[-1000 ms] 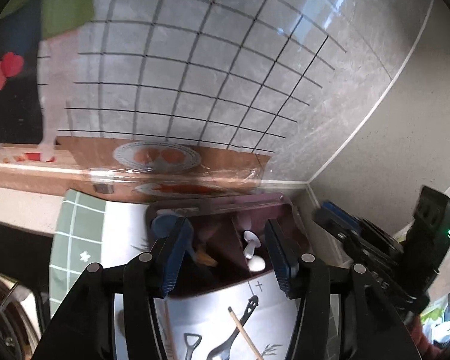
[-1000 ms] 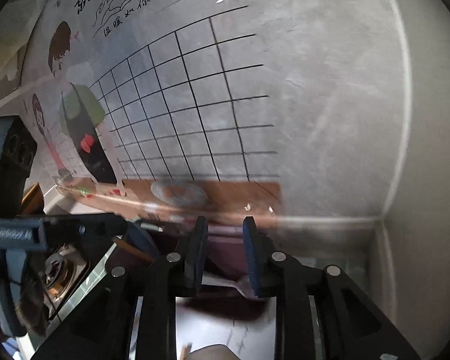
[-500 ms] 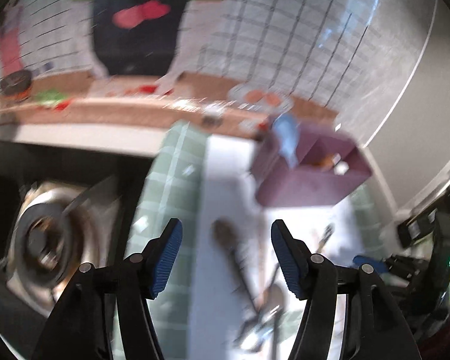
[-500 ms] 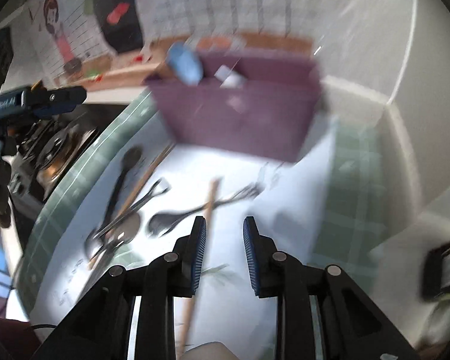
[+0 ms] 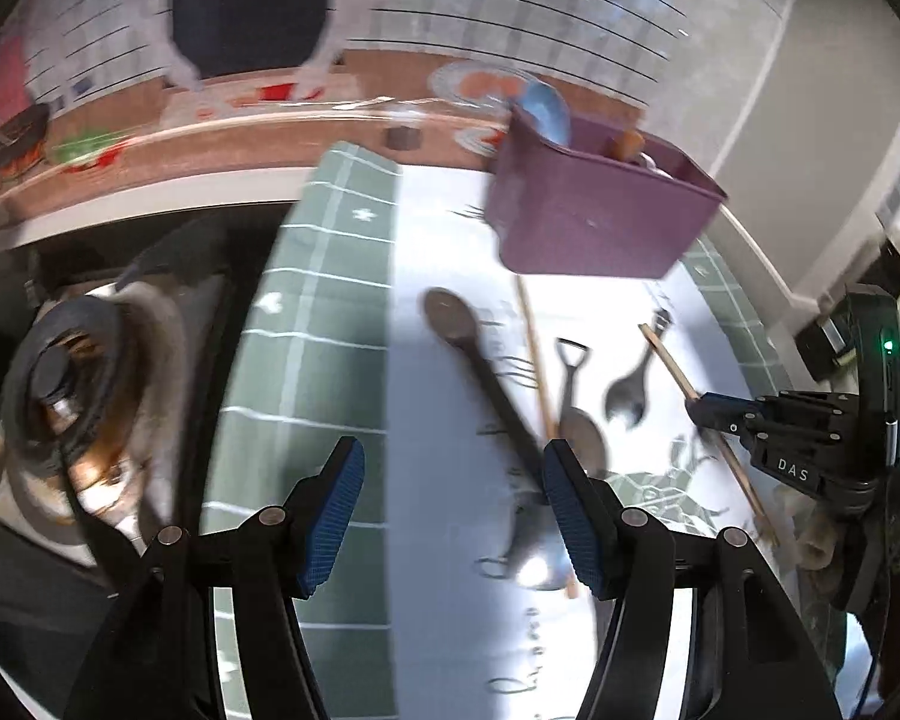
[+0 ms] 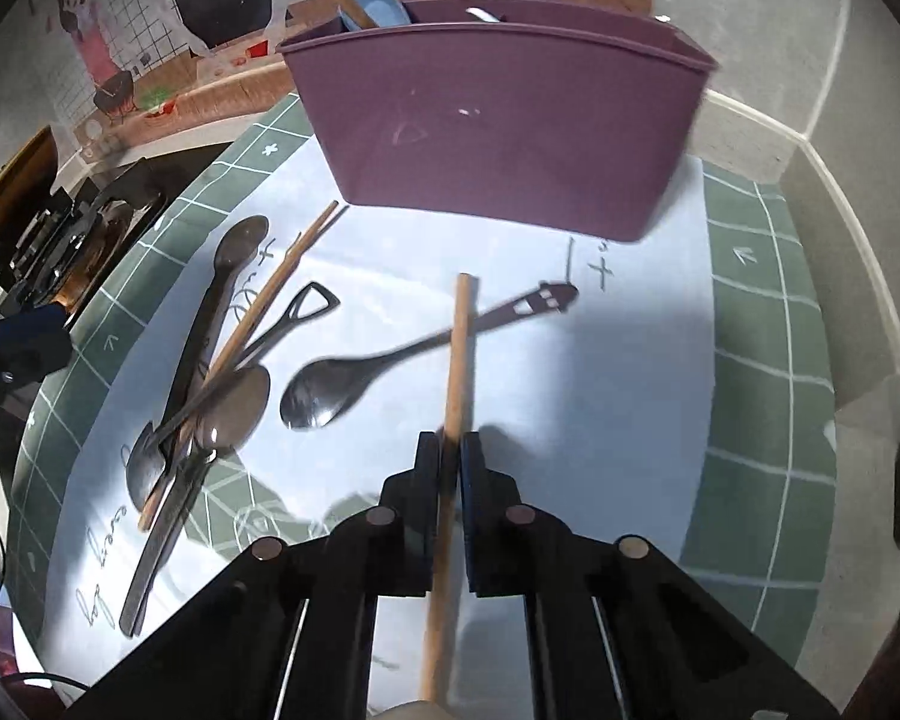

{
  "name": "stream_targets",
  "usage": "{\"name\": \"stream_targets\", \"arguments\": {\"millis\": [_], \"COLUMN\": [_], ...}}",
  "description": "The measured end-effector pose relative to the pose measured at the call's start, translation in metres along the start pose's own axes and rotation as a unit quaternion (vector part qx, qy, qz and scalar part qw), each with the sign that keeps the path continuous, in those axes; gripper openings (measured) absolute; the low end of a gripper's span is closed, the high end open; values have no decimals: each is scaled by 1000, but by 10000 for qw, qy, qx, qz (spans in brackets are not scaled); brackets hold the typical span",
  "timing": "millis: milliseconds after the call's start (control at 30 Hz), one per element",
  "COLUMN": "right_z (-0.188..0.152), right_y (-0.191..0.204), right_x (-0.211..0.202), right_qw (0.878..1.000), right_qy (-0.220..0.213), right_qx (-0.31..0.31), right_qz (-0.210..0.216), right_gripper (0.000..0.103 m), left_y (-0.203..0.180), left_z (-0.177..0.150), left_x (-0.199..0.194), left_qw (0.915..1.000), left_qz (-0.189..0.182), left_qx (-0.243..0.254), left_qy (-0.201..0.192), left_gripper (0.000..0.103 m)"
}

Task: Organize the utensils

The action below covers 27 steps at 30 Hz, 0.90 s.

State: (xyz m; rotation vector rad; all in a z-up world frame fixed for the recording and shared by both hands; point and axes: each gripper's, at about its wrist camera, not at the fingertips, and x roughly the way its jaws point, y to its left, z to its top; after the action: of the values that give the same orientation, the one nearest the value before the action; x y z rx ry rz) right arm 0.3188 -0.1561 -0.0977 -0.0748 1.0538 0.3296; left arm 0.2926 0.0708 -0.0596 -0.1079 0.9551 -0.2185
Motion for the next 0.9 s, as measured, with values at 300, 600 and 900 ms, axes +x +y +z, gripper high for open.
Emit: {"name": "stream_targets", "arguments": {"millis": [300, 600, 900], "right_z": [-44, -58, -64], "right_y": [-46, -47, -45], "right_x": [-31, -39, -41], "right_qw": [9974, 9967, 9956], "right_qy": [-126, -238, -270], "right_qx": [710, 768, 894], "right_qz": [7, -102, -88], "right_gripper": [6, 7, 7], "left_y": [-50, -67, -73], "left_z": [46, 68, 72], "left_x": [52, 104, 113], "left_qw": [9986, 9942, 9933], "left_qz": [-306, 195, 280], "left_qx": [147, 401, 190], "left_qy": [413, 983, 1108], "left_gripper": [52, 35, 15]}}
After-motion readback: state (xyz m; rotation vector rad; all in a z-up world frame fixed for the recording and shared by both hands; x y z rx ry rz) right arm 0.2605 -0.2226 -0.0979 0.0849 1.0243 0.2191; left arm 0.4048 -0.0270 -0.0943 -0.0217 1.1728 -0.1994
